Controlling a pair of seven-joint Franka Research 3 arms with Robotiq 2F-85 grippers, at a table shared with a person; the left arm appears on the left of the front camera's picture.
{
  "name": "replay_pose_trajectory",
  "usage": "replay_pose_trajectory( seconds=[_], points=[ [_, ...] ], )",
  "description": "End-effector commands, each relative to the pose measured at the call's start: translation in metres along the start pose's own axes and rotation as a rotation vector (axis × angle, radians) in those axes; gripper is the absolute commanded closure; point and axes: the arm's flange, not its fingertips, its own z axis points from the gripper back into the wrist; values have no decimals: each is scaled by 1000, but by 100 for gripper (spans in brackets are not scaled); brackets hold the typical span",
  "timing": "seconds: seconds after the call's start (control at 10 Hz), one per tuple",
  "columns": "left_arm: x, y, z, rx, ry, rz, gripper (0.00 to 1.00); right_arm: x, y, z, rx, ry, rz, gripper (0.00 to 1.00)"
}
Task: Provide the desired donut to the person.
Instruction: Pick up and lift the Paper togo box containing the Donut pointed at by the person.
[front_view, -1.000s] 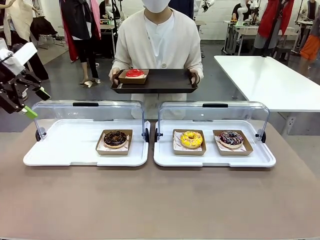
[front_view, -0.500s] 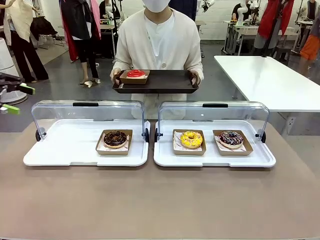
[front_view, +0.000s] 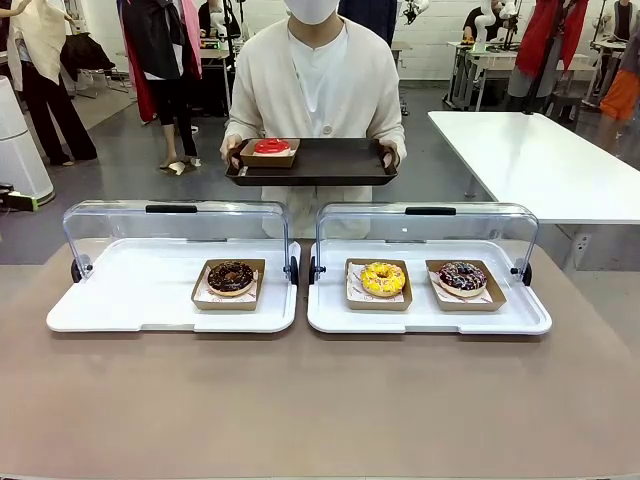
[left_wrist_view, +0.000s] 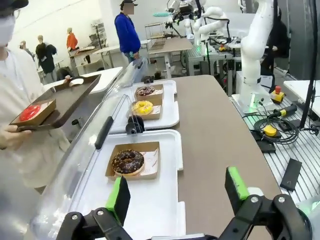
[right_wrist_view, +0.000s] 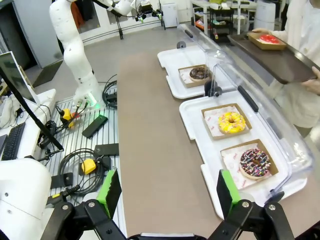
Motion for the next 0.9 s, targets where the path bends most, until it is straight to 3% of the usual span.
replay_pose_trajectory(
  seconds=[0.0, 0.8],
  points=[
    [21, -3, 3, 51, 22, 7, 0, 1, 0, -1, 4, -10, 5, 0],
    [9, 0, 4, 15, 15, 5, 0, 1, 0, -1, 4, -10, 5, 0]
  ],
)
